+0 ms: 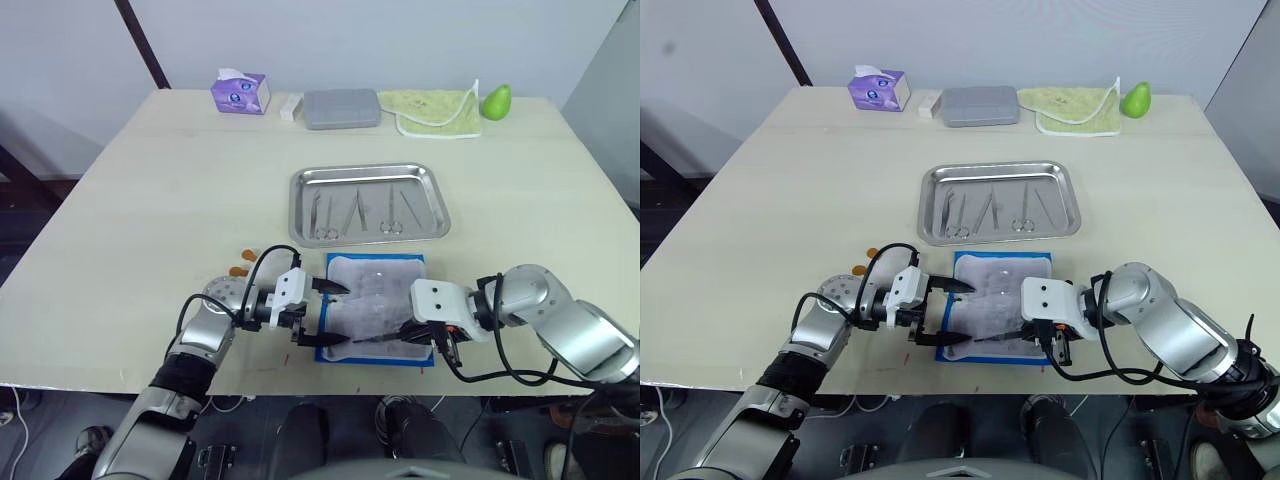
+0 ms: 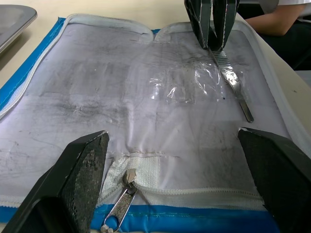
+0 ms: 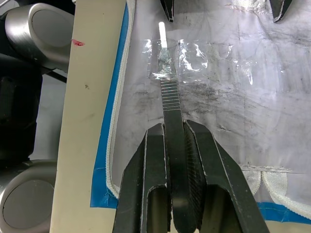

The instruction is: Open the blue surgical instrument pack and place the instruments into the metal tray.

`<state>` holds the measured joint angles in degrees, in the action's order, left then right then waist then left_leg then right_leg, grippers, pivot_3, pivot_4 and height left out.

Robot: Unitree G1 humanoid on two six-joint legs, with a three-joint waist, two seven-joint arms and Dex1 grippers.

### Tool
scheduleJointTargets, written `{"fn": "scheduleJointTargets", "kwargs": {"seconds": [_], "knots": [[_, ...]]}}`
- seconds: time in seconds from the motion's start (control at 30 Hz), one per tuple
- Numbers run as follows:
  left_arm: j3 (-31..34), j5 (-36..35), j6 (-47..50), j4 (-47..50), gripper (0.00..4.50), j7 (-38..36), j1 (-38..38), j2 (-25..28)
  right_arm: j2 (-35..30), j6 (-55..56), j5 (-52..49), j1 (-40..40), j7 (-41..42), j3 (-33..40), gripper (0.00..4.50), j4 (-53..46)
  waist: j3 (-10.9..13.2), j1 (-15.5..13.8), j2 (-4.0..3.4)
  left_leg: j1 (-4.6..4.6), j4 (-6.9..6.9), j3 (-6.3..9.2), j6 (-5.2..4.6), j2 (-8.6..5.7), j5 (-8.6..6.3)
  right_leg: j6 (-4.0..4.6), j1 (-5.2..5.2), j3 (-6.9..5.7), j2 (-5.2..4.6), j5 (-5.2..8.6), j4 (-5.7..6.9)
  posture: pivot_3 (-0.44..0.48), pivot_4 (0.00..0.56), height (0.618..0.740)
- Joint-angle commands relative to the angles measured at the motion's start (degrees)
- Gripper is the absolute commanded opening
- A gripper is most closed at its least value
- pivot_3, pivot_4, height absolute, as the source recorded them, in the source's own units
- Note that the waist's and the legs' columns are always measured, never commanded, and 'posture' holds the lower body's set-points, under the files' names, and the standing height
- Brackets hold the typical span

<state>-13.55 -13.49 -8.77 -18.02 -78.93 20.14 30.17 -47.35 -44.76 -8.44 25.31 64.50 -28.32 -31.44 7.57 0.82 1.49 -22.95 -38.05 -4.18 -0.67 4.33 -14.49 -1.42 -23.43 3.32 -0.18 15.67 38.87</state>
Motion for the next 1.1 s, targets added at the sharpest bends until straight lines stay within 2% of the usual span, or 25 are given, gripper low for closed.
{"fn": "scheduleJointTargets", "kwargs": {"seconds": [0.03,0.43,0.63,0.73,0.83,0.97,1.1], "knots": [[-1.6,2.3,1.7,-1.0,4.50,0.2,-1.2,0.7,-1.8,1.1,-0.5,0.1,0.0,2.4,0.09,-2.5,0.0,0.0,0.00,0.00,0.00,0.00,0.00,0.00,0.00,0.00,0.00,0.00,0.00,0.00,0.00,0.000,0.150,0.740],[-1.6,2.3,2.7,-0.2,4.50,0.3,-1.1,0.8,-13.8,6.3,-5.4,-10.4,3.2,15.8,0.09,-2.4,0.1,0.0,-0.01,-0.03,0.01,0.00,0.00,-0.02,0.00,-0.02,-0.02,0.00,-0.04,0.01,-0.02,0.000,0.150,0.740],[-1.7,2.2,2.9,-0.1,4.50,0.5,-0.8,0.5,-15.1,2.7,-12.6,-13.6,3.4,25.4,0.09,-3.3,0.1,0.0,-0.01,-0.03,0.02,0.00,0.00,-0.02,0.00,-0.02,-0.02,0.01,-0.04,0.01,-0.02,0.000,0.150,0.740],[-1.7,2.1,3.1,0.1,4.50,0.6,-0.7,0.4,-8.5,-3.7,-19.1,-9.3,-2.8,29.8,0.09,-4.4,0.1,0.1,0.02,-0.03,0.02,0.00,0.00,-0.02,0.00,-0.02,-0.01,0.01,-0.04,0.01,-0.02,0.000,0.150,0.740],[-1.6,2.1,3.2,0.3,4.50,0.8,-0.8,0.4,-0.6,-13.5,-23.8,-1.7,-10.9,30.7,0.09,-4.1,0.2,0.2,-0.03,0.00,0.02,0.00,0.00,0.00,0.00,-0.18,-0.02,0.07,0.02,-0.09,0.01,0.000,0.150,0.740],[-1.5,2.1,3.5,0.7,4.50,1.2,-0.9,0.4,8.9,-24.5,-21.6,8.6,-24.1,28.8,0.09,0.3,0.2,0.1,-0.04,-0.05,0.08,0.01,0.00,0.00,0.00,-0.12,-0.04,0.04,-0.01,-0.08,-0.02,0.000,0.150,0.740],[-1.3,1.9,4.0,1.5,4.50,1.8,-1.1,0.2,17.8,-26.8,-17.1,15.5,-34.5,28.3,0.09,10.3,0.3,-0.1,-0.07,-0.10,0.15,-0.06,0.00,-0.03,0.00,-0.12,-0.14,0.08,-0.04,-0.10,-0.02,0.000,0.150,0.740]]}}
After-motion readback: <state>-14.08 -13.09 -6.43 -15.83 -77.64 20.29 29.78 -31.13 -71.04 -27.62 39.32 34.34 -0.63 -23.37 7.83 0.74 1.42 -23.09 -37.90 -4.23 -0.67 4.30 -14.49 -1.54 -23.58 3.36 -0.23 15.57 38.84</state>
